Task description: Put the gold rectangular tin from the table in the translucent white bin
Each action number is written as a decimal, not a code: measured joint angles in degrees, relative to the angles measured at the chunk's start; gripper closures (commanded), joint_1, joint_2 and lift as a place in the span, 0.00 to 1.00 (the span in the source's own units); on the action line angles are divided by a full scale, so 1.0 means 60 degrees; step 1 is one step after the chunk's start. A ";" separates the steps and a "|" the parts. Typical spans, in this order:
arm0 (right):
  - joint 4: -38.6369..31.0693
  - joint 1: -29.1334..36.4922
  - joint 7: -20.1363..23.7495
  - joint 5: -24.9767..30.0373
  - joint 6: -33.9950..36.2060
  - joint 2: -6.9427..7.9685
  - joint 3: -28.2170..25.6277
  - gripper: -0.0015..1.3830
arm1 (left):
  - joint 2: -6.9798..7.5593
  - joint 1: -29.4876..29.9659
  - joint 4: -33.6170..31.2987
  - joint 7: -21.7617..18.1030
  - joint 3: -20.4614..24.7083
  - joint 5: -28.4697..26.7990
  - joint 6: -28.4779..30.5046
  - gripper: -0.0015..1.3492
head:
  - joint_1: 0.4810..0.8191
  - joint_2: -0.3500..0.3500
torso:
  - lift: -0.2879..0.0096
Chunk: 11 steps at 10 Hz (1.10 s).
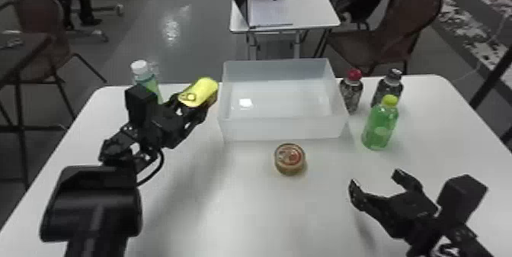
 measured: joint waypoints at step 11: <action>0.0404 -0.0441 0.0000 0.0000 0.0018 -0.0055 0.0296 0.07 | -0.0276 -0.2543 0.4189 0.2337 -0.1482 0.0567 -0.0655 0.61 | 0.63 0.50 | 0.54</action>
